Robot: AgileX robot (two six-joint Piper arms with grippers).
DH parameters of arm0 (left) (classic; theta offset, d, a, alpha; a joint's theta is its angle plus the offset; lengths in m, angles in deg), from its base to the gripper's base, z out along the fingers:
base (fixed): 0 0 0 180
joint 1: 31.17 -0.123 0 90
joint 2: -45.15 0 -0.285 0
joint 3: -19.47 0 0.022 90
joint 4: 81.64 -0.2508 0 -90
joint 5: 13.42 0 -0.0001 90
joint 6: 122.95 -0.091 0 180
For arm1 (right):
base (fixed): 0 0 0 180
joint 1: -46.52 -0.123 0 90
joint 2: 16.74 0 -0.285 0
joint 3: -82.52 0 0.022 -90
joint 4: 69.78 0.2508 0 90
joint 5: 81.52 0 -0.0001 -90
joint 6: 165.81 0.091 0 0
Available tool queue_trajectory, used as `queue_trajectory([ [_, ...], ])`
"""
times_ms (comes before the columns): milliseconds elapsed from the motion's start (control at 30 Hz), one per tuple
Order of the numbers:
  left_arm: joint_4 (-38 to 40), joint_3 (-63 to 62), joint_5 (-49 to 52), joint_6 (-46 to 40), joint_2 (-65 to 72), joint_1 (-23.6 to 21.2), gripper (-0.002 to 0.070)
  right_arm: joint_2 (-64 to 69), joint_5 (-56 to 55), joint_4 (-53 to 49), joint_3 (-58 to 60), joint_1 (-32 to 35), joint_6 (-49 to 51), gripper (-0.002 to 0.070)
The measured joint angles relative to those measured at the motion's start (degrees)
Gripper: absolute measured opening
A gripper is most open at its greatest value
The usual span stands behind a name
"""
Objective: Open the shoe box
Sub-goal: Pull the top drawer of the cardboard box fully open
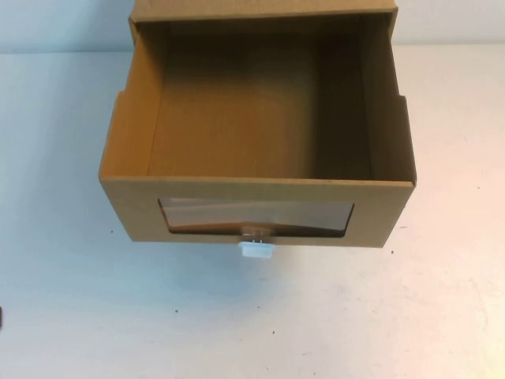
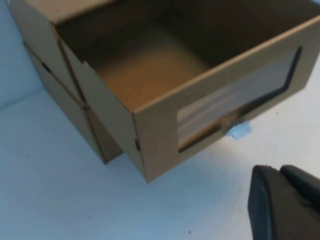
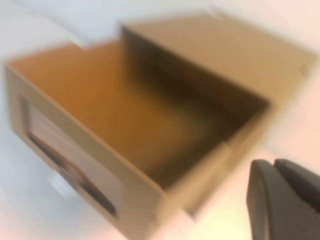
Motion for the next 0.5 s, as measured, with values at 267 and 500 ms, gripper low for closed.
queue_trajectory([
  [267,-6.0,2.6,-2.1,2.1,-0.1,10.7,-0.0006,-7.6,10.3,7.2,0.0,0.0,-8.5,-0.0013],
  [500,-7.4,2.6,-9.6,6.9,-0.8,12.1,-0.0006,-11.3,11.0,11.8,0.0,0.0,-10.3,-0.0013],
])
